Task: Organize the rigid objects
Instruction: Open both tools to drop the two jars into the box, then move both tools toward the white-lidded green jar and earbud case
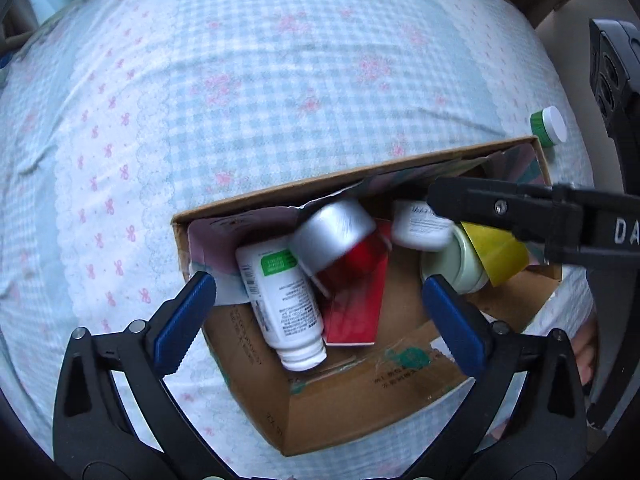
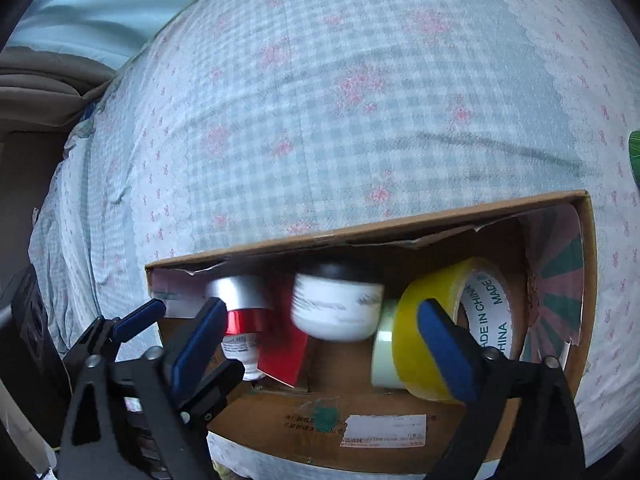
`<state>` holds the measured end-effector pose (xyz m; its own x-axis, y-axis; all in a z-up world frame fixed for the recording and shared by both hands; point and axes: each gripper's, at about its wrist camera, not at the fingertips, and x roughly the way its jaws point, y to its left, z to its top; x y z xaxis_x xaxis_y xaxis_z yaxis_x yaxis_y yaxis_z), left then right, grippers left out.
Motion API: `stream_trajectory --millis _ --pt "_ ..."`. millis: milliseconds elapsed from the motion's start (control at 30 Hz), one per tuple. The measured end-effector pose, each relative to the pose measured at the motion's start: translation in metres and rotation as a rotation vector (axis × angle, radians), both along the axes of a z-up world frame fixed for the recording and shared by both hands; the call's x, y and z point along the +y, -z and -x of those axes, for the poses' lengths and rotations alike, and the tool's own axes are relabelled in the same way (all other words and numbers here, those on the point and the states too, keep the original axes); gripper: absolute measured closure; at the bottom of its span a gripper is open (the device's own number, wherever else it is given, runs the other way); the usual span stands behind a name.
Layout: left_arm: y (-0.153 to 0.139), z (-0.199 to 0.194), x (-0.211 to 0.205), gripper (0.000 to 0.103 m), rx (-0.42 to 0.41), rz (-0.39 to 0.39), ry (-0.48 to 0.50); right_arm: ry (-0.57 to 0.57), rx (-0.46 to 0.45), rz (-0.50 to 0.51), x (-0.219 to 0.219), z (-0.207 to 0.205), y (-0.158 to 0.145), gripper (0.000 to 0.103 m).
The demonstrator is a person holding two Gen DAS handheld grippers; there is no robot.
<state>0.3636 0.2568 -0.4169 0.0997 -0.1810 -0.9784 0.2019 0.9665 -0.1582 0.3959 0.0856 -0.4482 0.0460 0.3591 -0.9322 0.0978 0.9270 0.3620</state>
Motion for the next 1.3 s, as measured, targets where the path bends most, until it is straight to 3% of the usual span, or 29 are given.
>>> stream_trajectory --millis 300,767,900,1100,1300 --pt "-0.023 0.026 0.010 0.000 -0.021 0.001 -0.055 0.022 -0.070 0.020 -0.011 0.018 -0.023 0.004" --pt "-0.116 0.093 0.007 0.000 -0.189 -0.033 -0.089 -0.024 -0.234 0.061 -0.008 0.085 -0.107 0.004" --pt "-0.143 0.118 0.003 0.000 -0.241 -0.005 -0.100 -0.038 -0.279 0.093 -0.011 0.114 -0.134 0.004" --pt "-0.181 0.152 -0.016 0.000 -0.311 0.007 -0.094 -0.046 -0.331 0.133 -0.027 0.157 -0.167 0.004" --pt "-0.202 0.171 -0.062 0.000 -0.352 0.016 -0.014 0.005 -0.341 0.202 -0.066 0.202 -0.194 0.004"
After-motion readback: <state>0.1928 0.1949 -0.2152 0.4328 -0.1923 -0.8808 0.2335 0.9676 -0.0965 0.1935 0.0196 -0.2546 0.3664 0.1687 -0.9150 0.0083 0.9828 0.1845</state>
